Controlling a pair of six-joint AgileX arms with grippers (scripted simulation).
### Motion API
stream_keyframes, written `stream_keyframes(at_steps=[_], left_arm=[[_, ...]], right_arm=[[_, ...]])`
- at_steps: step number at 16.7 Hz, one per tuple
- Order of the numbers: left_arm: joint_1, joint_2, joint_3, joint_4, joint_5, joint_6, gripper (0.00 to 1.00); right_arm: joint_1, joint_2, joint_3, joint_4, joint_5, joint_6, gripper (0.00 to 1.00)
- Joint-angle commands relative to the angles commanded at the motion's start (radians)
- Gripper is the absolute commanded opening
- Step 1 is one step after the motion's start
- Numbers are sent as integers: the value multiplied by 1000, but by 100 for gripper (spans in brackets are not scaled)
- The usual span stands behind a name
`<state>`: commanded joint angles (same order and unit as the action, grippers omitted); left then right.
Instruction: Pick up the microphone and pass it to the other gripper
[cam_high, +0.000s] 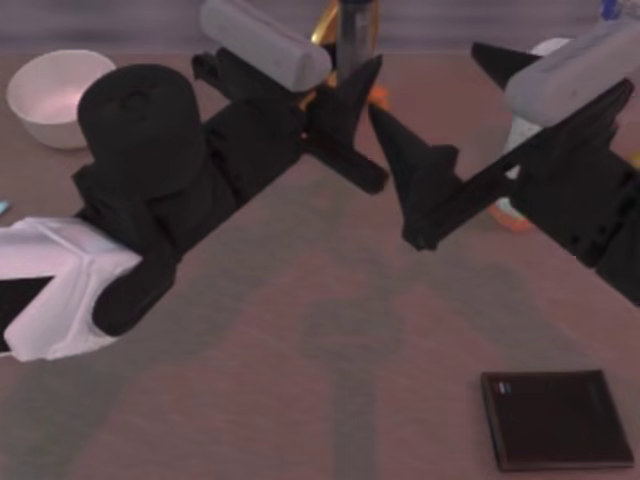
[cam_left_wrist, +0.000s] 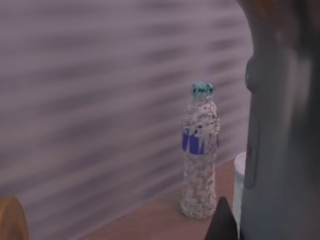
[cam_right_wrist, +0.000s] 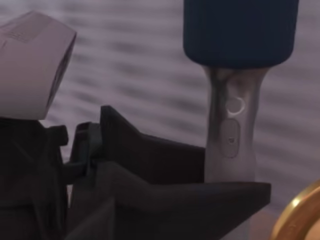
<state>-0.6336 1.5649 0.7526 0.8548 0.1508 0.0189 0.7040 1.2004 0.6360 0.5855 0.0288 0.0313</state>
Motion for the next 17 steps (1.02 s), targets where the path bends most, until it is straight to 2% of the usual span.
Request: stream_keyframes(at_steps=[7, 17], left_arm=[[0, 0, 0, 0, 0, 0, 0], [0, 0, 0, 0, 0, 0, 0]], right_arm=[[3, 22, 16, 6, -1, 0, 100], [-4, 411, 344, 65, -3, 1, 100]])
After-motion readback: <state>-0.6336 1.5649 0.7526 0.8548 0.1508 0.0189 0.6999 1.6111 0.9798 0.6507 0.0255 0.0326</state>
